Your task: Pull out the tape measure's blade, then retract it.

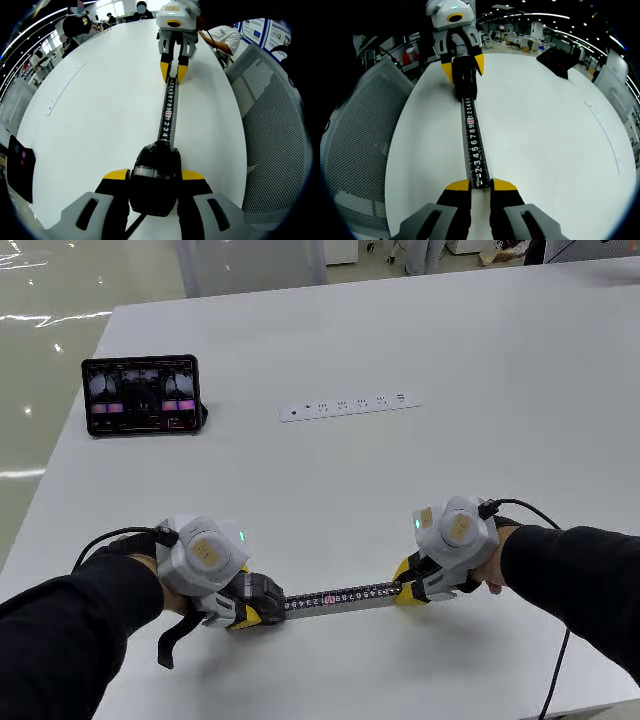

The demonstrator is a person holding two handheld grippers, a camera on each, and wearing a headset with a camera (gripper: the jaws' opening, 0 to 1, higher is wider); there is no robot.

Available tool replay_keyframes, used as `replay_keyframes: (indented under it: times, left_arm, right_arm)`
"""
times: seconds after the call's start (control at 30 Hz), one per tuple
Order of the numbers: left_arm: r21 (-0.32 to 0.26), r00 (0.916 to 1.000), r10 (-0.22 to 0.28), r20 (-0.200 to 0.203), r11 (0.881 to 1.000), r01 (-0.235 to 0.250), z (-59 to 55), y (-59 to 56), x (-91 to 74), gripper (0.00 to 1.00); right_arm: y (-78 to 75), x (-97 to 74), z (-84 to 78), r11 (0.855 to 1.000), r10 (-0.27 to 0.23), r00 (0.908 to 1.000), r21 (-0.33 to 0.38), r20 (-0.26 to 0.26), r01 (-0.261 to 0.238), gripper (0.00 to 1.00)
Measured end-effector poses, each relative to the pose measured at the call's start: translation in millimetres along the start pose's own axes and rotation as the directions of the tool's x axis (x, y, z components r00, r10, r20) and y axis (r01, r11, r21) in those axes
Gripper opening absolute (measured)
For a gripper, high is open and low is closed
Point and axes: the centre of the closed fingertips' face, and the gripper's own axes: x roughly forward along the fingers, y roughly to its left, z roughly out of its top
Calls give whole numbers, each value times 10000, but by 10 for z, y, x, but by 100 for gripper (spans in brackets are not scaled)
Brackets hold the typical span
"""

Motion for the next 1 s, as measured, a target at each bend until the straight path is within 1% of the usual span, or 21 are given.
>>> replay_keyframes:
  times: [1.0]
  left_arm:
    - [-39,10000,14,47,10000,-14,0,2,2,31]
  right_arm:
    - [-12,-67,-79,10000,-71,9999,67,-102,72,10]
